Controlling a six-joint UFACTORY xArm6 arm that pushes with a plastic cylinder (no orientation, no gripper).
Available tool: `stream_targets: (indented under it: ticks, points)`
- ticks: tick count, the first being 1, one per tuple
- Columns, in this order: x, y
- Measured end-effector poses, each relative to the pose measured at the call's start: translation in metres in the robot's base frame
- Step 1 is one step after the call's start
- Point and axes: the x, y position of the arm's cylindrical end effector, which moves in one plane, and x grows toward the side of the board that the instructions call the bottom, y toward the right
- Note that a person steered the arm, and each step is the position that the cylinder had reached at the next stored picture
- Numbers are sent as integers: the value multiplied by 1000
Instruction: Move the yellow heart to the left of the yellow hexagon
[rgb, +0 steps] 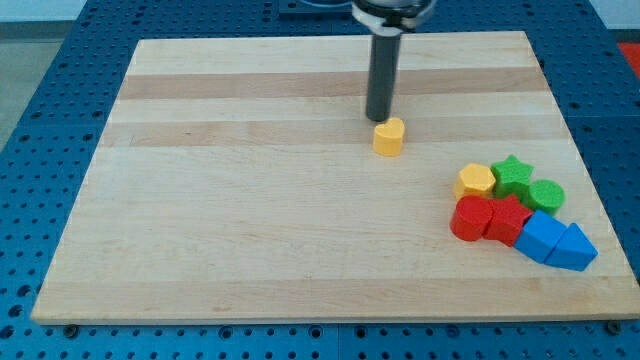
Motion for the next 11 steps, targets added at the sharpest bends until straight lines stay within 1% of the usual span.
stream_targets:
  ticks: [1, 2, 4, 5, 6, 7, 8, 9, 10, 11]
  points:
    - [0, -9]
    - [23, -7]
    - [126, 25]
    - [147, 27]
    - [146, 9]
    - [102, -26]
    - [22, -45]
    - [-31, 1]
    - [-29, 17]
    - [7, 24]
